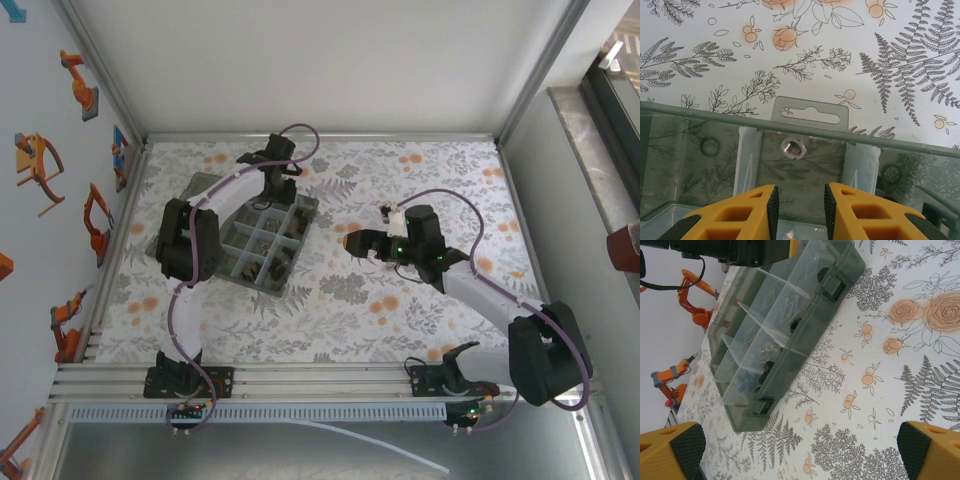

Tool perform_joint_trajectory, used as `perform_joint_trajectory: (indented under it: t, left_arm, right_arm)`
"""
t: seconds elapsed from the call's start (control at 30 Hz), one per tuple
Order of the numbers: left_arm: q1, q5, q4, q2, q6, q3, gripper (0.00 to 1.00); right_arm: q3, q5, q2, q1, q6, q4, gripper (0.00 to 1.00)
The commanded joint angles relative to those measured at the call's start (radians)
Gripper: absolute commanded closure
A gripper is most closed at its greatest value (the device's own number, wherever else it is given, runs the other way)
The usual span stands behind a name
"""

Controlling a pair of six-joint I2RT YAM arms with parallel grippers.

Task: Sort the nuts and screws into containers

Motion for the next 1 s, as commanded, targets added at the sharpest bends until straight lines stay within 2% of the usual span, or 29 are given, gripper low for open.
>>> perform_joint_trajectory:
  t: [0.0, 0.13, 0.33, 0.5, 0.63, 0.77, 0.87, 0.97]
  left_arm:
    - [-0.007, -0.005, -0.009, -0.047, -0.009, -0.023, 0.72]
    - [-0.054, 0.064, 0.031, -0.107, 0.029, -0.064, 0.69]
    - [-0.193, 0.184, 0.086, -0.132, 0.053, -0.091, 0.64]
    - [-0.307, 0.298, 0.133, -0.055, 0.088, -0.076, 0.52]
    - [-0.368, 0.399, 0.212, 0.012, 0.101, -0.069, 0.51]
    - [-0.405, 0.494, 0.233, 0.083, 0.142, -0.027, 0.49]
    - [-0.425, 0.528, 0.231, 0.118, 0.179, -0.014, 0.48]
    - [-0.439, 0.54, 0.219, 0.137, 0.197, -0.005, 0.47]
  right_arm:
    - [0.03, 0.002, 0.005, 0.008, -0.013, -0.004, 0.0]
    - [0.012, 0.037, -0.015, 0.007, -0.02, -0.049, 0.0]
    - [-0.071, 0.086, -0.107, 0.006, -0.007, -0.098, 0.0]
    - [-0.172, 0.123, -0.249, -0.008, 0.036, -0.173, 0.0]
    - [-0.205, 0.166, -0.416, -0.014, 0.063, -0.306, 0.0]
    - [-0.164, 0.205, -0.563, -0.018, 0.092, -0.487, 0.0]
    - [-0.121, 0.226, -0.615, -0.019, 0.104, -0.605, 0.0]
    - [-0.112, 0.213, -0.616, -0.02, 0.104, -0.645, 0.0]
